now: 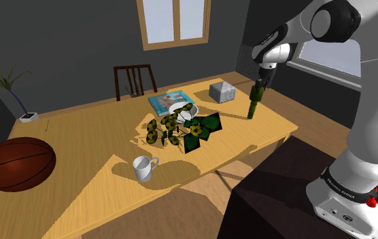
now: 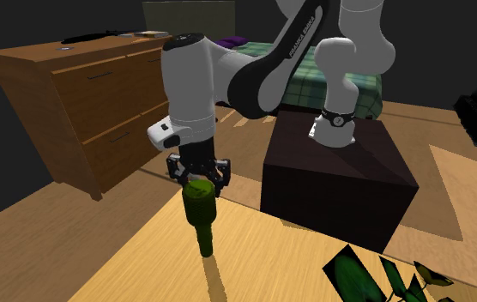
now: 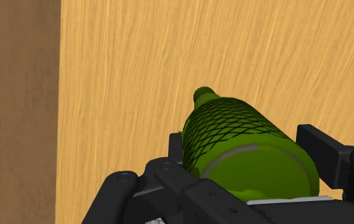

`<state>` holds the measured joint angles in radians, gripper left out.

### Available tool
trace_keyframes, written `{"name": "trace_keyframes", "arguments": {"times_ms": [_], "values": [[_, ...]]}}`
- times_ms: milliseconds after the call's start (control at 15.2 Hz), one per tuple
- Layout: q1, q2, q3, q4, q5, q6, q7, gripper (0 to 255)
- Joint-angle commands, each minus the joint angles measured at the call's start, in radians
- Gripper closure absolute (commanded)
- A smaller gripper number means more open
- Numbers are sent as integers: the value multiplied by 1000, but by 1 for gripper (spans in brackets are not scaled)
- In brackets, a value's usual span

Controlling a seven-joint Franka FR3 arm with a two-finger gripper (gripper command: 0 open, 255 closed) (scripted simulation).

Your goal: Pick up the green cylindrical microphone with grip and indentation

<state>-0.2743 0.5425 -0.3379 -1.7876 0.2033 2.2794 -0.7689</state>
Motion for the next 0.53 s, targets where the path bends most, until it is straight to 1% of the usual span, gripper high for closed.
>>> {"name": "trace_keyframes", "arguments": {"times_ms": [0,462], "values": [[3,-15,-4,4,-6,-18,4,255],[12,-68,-18,23,-29,-88,17,255]]}}
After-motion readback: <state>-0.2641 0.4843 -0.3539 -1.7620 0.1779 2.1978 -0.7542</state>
